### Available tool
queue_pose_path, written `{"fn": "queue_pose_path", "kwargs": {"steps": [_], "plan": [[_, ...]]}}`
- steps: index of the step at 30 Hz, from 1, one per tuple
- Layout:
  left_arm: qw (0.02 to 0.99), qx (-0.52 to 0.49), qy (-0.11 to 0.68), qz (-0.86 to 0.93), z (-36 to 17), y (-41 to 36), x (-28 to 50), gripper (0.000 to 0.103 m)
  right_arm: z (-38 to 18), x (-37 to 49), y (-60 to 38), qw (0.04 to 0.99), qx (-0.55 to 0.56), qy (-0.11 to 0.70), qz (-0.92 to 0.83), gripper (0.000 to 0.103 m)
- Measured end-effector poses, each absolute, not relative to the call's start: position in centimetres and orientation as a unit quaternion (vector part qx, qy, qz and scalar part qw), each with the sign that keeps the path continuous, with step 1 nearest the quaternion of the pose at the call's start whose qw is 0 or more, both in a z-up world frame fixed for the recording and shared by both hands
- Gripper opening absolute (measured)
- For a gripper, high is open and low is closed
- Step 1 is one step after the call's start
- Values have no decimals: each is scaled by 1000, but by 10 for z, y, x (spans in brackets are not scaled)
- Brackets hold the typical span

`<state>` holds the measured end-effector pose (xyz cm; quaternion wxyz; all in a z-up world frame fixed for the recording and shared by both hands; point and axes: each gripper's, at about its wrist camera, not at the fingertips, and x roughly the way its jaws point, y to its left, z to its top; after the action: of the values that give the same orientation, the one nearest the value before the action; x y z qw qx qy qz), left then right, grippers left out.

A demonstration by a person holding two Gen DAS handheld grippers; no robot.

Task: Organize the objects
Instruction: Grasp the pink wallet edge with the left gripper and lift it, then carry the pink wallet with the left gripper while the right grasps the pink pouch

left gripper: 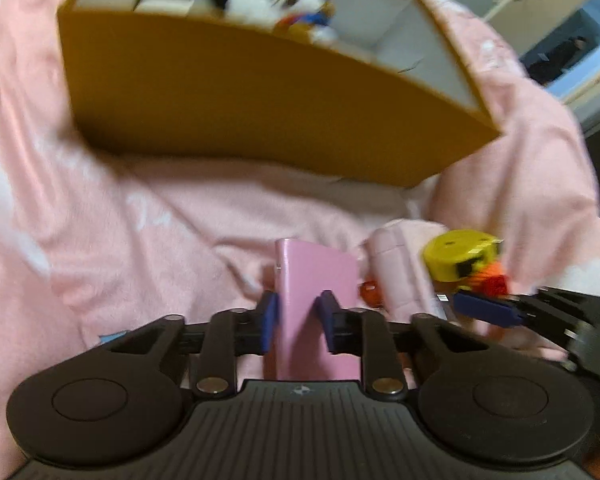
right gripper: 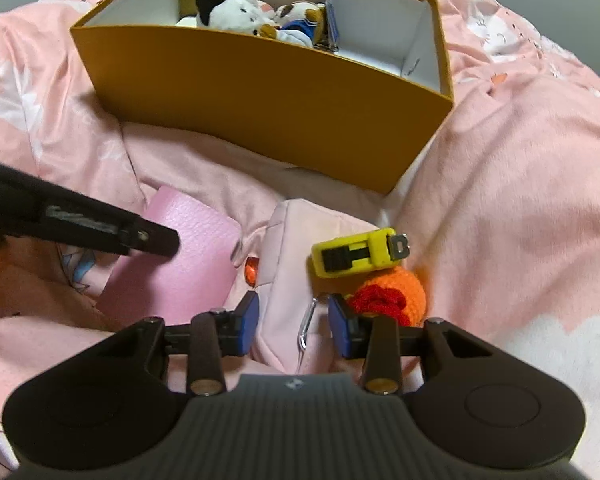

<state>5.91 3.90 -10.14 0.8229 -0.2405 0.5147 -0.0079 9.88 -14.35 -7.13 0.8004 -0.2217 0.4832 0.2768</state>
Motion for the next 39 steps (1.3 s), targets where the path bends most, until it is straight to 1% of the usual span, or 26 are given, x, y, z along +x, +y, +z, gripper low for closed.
{"fn": "queue_pose_path", "kwargs": {"steps": [2, 4, 9, 11, 15, 16, 18, 20, 22, 29, 33, 39], "plan": [[832, -238, 500, -32, -92, 35, 56, 19, -71, 101, -147, 802, -207, 487, 277, 40], [834, -235, 498, -49, -90, 32, 63, 19, -71, 106, -152, 803, -186, 495, 276, 40], [822, -251, 508, -59, -104, 31, 70, 21, -72, 109, -158, 801, -159, 506, 277, 41], [821, -252, 509, -54, -106, 28, 74, 21, -73, 106, -155, 801, -167, 503, 278, 43], [822, -218, 525, -39, -105, 25, 75, 23, -83, 101, -136, 790, -226, 494, 283, 54], [822, -216, 526, -37, -104, 28, 73, 23, -87, 99, -130, 788, -250, 489, 279, 54], [820, -229, 522, -39, -103, 33, 70, 22, -95, 96, -122, 784, -277, 484, 274, 52], [820, -242, 518, -38, -100, 39, 64, 21, -98, 95, -120, 781, -283, 484, 276, 46], [822, -249, 511, -35, -94, 44, 60, 21, -95, 91, -122, 782, -281, 478, 285, 34], [832, -256, 492, -4, -74, 65, 47, 19, -63, 92, -136, 794, -226, 475, 306, 18], [832, -270, 484, 13, -71, 78, 43, 19, -36, 96, -138, 795, -169, 473, 341, 16], [826, -295, 480, 23, -76, 90, 43, 19, -20, 104, -129, 782, -62, 481, 392, 15]]}}
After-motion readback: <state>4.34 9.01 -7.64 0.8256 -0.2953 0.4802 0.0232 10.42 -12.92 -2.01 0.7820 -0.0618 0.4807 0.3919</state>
